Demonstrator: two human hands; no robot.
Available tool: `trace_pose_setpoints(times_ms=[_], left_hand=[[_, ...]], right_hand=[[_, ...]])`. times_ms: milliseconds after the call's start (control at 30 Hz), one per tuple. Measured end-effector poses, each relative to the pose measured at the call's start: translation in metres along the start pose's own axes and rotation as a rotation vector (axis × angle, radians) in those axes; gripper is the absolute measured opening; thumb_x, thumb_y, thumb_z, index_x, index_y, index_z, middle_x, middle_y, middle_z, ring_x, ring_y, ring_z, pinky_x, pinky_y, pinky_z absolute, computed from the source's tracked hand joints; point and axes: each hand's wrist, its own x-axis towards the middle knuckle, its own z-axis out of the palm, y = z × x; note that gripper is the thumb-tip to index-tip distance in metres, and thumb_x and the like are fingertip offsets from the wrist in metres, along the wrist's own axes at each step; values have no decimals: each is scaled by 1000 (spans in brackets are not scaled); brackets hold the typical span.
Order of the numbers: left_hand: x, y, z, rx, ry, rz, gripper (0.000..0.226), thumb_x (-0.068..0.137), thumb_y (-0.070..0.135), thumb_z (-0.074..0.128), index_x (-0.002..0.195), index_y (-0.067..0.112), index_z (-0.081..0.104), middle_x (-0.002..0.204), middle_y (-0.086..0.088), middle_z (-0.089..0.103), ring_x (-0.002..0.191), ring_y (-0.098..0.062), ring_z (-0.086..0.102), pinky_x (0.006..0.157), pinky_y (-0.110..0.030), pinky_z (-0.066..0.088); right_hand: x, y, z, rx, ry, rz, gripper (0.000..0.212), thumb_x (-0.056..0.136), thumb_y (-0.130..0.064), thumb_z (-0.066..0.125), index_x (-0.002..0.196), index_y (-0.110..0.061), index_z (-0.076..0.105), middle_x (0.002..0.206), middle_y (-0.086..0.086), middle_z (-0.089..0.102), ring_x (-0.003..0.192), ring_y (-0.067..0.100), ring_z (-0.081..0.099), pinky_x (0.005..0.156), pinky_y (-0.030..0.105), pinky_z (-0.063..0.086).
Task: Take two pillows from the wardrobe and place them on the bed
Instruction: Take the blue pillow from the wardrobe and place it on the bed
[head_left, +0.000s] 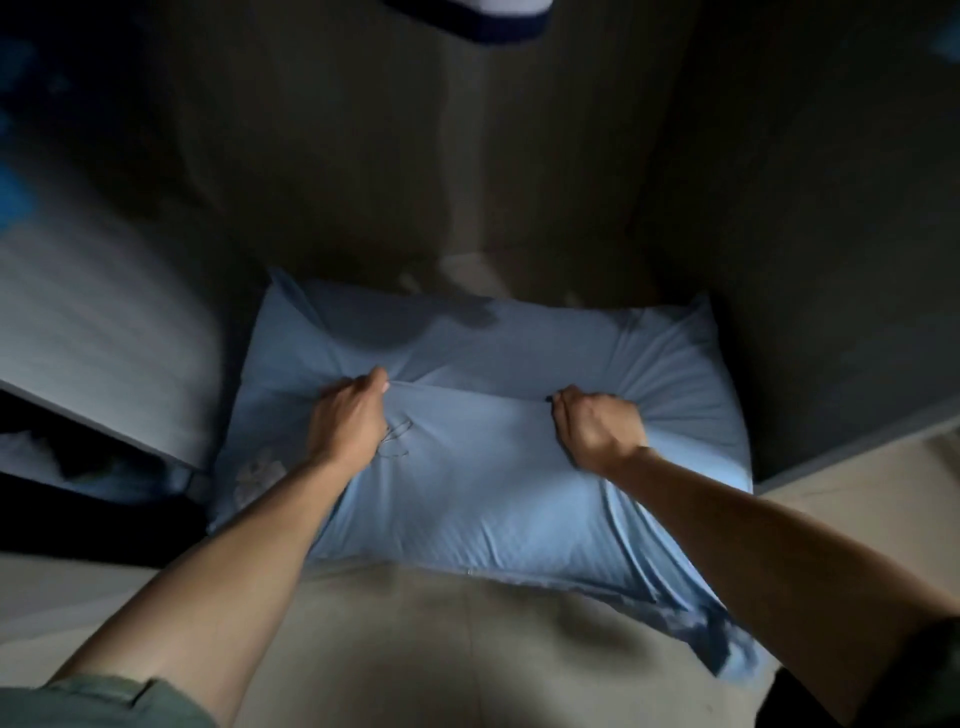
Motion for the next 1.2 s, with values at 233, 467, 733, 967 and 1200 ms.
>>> trace_pose_setpoints(times_ms=[233, 467, 733, 967, 1200], left_hand=[[-24, 35, -97, 17, -91, 120, 5, 84, 5, 57, 87, 8, 55, 71, -25, 68, 67, -43, 66, 52, -42, 49], [-53, 64, -202, 48, -264, 144, 14, 80, 2, 51, 92, 10, 49, 77, -27, 68, 76, -45, 66, 62, -45, 47], [-113, 69, -328, 46, -309, 187, 7, 83, 0, 52, 88, 4, 51, 68, -32, 66, 64, -49, 64, 55, -46, 50], [-179, 109, -429, -98, -399, 337, 33, 87, 38, 31, 84, 10, 48, 66, -24, 68, 64, -44, 64, 54, -40, 48], [-199, 208, -504, -147, -422, 613, 25, 89, 30, 37, 87, 12, 54, 80, -19, 72, 75, -42, 65, 62, -42, 49]], right_hand=[[-84, -18, -89, 63, -152, 128, 35, 96, -40, 35, 80, -14, 53, 73, 22, 67, 68, 44, 63, 58, 42, 47], [-128, -35, -209, 101, -186, 198, 45, 97, -45, 33, 77, -12, 56, 75, 25, 67, 71, 45, 63, 59, 41, 46], [-166, -74, -361, 130, -190, 162, 46, 95, -51, 33, 79, -13, 52, 72, 23, 66, 70, 44, 62, 57, 40, 43], [-267, -85, -479, 174, -323, 186, 39, 89, -52, 47, 73, -16, 45, 65, 16, 64, 64, 41, 60, 52, 36, 43], [-362, -54, -590, 31, -167, 212, 24, 86, -19, 65, 70, -10, 50, 58, 12, 61, 47, 35, 58, 37, 32, 40]])
